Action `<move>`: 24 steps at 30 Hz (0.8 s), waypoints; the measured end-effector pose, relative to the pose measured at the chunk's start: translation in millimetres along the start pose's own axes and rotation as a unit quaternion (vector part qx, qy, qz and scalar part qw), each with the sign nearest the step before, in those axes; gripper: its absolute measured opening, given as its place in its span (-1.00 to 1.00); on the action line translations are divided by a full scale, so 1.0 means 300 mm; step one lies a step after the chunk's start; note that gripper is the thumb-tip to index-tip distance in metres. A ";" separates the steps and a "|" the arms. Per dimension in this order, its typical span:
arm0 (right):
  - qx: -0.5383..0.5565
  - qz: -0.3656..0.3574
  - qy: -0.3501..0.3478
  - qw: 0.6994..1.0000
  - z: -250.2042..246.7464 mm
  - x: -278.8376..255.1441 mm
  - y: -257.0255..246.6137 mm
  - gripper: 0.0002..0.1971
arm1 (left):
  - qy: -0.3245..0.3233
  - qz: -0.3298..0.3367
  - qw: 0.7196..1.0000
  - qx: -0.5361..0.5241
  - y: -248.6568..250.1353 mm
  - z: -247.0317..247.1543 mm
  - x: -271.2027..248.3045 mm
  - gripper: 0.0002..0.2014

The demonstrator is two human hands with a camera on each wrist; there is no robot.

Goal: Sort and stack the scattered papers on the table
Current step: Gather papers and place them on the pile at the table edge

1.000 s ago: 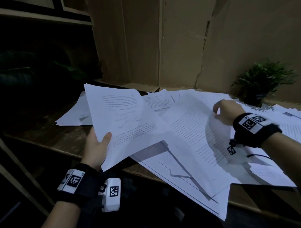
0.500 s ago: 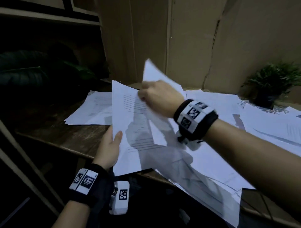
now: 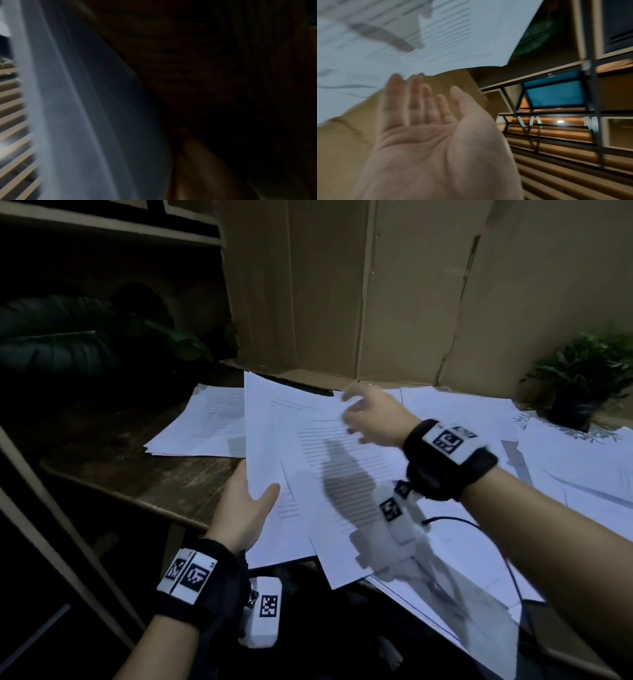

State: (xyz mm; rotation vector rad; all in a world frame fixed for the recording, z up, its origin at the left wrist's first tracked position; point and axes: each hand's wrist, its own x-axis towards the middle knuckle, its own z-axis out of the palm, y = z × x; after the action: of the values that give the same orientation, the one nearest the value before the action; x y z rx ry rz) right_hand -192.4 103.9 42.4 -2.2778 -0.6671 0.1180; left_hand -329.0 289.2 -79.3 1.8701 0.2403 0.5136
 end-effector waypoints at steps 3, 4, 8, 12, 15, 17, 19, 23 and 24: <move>-0.135 0.147 -0.026 0.979 -0.082 0.001 0.156 -0.78 | 0.009 0.003 1.000 -0.002 0.004 0.006 -0.003 -0.62; -0.153 0.190 -0.062 0.968 -0.088 -0.004 0.210 -0.74 | 0.009 0.007 1.000 -0.002 0.007 0.007 -0.005 -0.63; -0.102 0.240 -0.100 0.960 -0.085 -0.028 0.334 -0.54 | 0.006 0.006 1.000 -0.019 0.016 0.011 -0.008 -0.63; -0.118 0.235 -0.122 0.957 -0.079 -0.040 0.322 -0.50 | 0.000 0.001 0.998 -0.055 0.021 0.016 -0.012 -0.67; -0.111 0.205 -0.109 0.966 -0.069 -0.035 0.289 -0.56 | -0.005 -0.001 0.996 -0.086 0.025 0.019 -0.011 -0.70; -0.069 0.179 -0.063 0.979 -0.055 -0.030 0.267 -0.58 | -0.009 -0.004 0.995 -0.100 0.027 0.020 -0.009 -0.65; 0.022 0.157 -0.048 0.986 -0.037 -0.026 0.249 -0.66 | -0.012 -0.007 0.994 -0.113 0.028 0.019 -0.012 -0.61; 0.131 0.138 -0.099 0.977 -0.021 -0.040 0.201 -0.69 | -0.014 0.013 0.997 -0.074 0.014 0.006 -0.012 -0.58; 0.160 0.144 -0.098 0.972 -0.036 -0.043 0.198 -0.67 | -0.008 0.016 0.997 -0.071 0.009 0.001 -0.009 -0.58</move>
State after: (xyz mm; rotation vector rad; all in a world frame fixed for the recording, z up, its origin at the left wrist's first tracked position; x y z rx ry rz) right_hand -175.0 55.9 7.7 -2.0501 -0.3775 0.5566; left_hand -331.4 287.1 -77.4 1.7413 0.1603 0.5240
